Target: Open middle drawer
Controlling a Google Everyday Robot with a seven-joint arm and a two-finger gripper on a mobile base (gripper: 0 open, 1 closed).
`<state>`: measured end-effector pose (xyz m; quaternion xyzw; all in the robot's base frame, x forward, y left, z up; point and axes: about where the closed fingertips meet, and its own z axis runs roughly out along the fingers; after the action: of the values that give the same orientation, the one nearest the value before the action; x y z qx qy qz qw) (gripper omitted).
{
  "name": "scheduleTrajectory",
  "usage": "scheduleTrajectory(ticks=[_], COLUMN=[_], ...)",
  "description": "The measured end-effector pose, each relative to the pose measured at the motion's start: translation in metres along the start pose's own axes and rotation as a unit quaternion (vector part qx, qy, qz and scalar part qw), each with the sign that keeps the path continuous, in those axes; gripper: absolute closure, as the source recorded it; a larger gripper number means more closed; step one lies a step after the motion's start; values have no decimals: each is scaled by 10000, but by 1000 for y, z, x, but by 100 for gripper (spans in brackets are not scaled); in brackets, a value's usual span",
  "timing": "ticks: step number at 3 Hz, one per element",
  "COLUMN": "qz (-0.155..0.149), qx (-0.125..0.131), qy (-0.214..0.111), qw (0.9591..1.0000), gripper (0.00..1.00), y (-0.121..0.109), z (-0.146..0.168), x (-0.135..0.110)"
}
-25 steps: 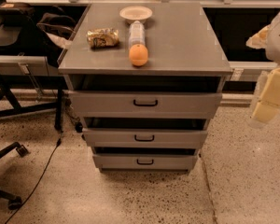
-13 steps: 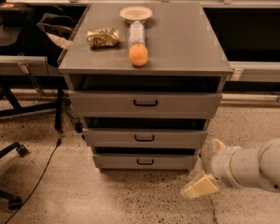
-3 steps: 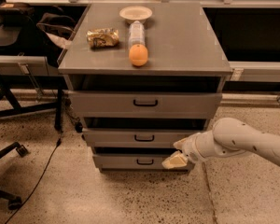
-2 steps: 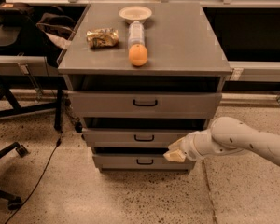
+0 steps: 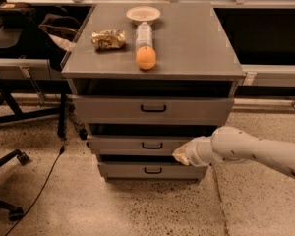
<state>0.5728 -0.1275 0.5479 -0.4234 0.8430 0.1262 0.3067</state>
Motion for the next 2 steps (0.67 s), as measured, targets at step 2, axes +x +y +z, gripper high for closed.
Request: scheduleTrajectory(ticks=[2], qz=[94], qx=[683], qy=[95], qw=[9976], gripper=[100], y=[8], z=[8], x=[11])
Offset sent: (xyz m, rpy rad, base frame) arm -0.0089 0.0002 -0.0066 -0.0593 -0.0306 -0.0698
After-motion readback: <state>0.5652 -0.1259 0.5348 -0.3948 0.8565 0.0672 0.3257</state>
